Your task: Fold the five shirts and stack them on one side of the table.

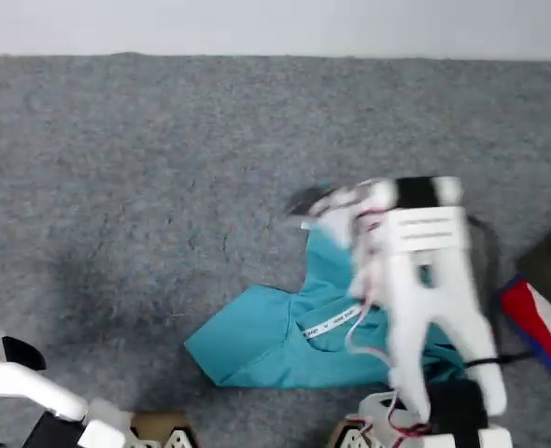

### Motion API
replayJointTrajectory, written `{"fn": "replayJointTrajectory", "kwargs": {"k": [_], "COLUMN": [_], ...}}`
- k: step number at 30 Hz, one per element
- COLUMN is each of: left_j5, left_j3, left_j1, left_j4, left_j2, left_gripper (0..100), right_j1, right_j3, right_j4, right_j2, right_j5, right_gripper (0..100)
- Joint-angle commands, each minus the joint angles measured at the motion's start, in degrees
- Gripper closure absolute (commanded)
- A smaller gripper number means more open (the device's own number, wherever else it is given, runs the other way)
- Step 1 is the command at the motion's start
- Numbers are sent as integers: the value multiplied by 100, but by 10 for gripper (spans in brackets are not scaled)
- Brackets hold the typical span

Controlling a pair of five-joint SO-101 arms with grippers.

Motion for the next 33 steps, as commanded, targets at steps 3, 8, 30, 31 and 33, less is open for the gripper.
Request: {"fn": "replayJointTrajectory", "kwargs": {"k": [3, 8, 30, 31, 33], "left_j5": [-62, -53, -53, -53, -53], "left_j3": [-13, -13, 637, 637, 637], "left_j1": [-9, -18, 26, 26, 26], "left_j4": [141, 141, 141, 141, 141], "left_j2": [-70, -70, -70, -70, -70], "left_gripper": [758, 758, 758, 758, 758], "right_j1": [-1516, -1903, -3011, -3020, -3011], "right_j3": [598, 316, -1477, -1477, -1477], "right_j4": [242, 215, 215, 215, 198], "right_j2": [92, 1130, 3705, 3705, 3714], "right_j5": [62, 53, -580, -589, -598], "right_gripper": [558, 558, 700, 757, 894]}}
